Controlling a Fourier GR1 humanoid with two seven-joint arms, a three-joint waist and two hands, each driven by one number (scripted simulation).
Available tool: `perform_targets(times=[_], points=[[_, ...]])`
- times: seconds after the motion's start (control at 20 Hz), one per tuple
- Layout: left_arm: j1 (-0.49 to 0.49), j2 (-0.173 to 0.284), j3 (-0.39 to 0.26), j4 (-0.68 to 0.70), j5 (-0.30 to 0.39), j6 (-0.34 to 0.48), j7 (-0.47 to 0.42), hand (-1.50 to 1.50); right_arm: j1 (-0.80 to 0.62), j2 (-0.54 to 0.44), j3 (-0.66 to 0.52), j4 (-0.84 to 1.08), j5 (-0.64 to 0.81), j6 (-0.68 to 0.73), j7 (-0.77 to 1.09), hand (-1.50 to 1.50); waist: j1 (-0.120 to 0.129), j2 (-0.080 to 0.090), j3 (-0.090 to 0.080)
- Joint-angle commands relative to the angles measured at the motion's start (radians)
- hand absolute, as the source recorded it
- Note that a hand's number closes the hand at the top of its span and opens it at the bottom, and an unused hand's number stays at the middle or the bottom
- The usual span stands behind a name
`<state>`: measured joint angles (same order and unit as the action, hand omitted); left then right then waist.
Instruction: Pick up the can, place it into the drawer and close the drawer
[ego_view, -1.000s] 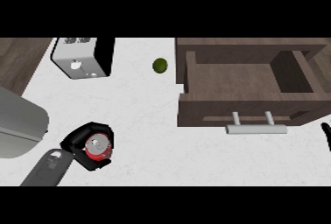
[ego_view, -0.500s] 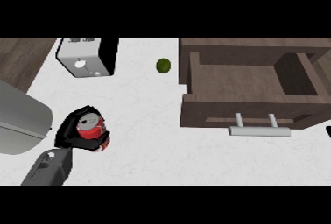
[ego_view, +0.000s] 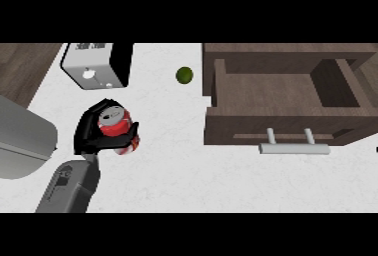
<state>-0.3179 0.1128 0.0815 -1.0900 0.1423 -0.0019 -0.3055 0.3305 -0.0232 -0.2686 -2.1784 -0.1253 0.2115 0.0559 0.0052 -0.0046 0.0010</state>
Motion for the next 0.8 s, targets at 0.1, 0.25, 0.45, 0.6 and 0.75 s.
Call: perform_targets(times=[0.1,0.25,0.45,0.6,0.75], points=[[-0.01,-0.08,-0.129,-0.311,-0.079,0.147,0.23,1.5,-0.058,-0.024,-0.022,-0.026,-0.024,-0.022,0.082,-1.5,0.002,-0.001,0.0],[-0.123,-0.082,-0.124,-0.291,-0.101,0.191,0.331,1.5,0.026,-0.017,-0.026,-0.05,-0.037,0.038,0.026,-1.5,-0.013,0.002,0.0],[-0.194,-0.107,-0.171,-0.342,-0.134,0.214,0.45,1.5,-0.02,0.021,0.05,-0.065,0.036,-0.033,0.064,-1.5,-0.01,0.002,-0.001],[-0.316,-0.112,-0.178,-0.284,-0.165,0.251,0.489,1.5,-0.054,0.003,0.0,0.015,0.014,0.001,0.015,-1.5,-0.015,0.005,-0.001],[-0.468,-0.112,-0.243,-0.232,-0.159,0.357,0.564,1.5,-0.015,0.022,0.044,-0.025,0.043,-0.022,0.037,-1.5,-0.029,0.006,-0.001]])
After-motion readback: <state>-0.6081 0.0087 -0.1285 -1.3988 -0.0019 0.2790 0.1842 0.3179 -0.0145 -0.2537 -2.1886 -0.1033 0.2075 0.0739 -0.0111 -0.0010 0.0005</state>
